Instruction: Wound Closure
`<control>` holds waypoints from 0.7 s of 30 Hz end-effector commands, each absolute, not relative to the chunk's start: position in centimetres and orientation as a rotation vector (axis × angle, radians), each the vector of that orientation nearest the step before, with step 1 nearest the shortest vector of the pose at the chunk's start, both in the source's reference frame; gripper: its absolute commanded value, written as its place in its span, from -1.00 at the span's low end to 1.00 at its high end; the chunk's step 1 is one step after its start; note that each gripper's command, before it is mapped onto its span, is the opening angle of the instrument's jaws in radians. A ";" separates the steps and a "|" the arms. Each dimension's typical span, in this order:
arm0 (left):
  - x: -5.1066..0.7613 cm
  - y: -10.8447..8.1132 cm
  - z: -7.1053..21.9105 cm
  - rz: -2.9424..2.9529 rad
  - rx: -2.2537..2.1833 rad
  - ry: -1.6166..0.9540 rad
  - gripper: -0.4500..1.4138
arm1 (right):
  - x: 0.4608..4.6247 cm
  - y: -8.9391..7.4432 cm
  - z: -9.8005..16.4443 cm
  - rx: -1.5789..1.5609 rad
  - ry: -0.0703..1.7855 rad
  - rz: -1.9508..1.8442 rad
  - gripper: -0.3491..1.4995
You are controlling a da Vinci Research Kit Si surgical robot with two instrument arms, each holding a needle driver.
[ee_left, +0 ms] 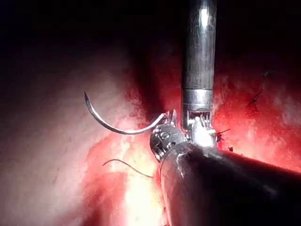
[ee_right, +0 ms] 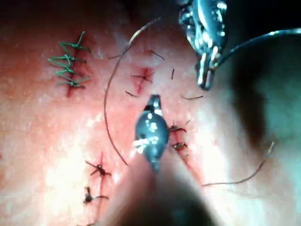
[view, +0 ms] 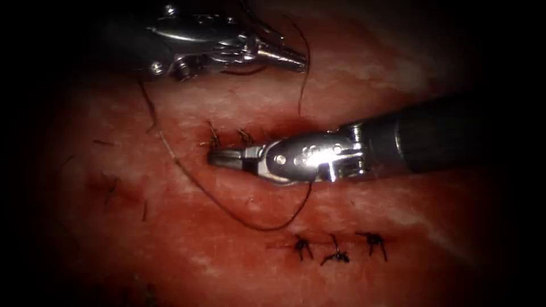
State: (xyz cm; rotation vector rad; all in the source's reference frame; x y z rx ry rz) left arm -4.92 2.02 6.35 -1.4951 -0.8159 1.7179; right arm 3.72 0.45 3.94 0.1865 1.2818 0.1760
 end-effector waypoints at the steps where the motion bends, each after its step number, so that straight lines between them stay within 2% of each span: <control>1: -5.02 2.0 6.4 1.709 -1.509 -0.815 -1.00 | 3.85 0.3 4.0 0.193 1.283 0.162 -1.00; 13: -5.40 2.5 6.9 1.574 -1.600 -0.795 -1.00 | 3.98 0.2 4.1 0.208 1.289 0.122 -1.00; 21: -5.64 2.6 7.4 1.569 -1.640 -0.760 -1.00 | 4.07 0.1 4.1 0.224 1.428 0.115 -0.71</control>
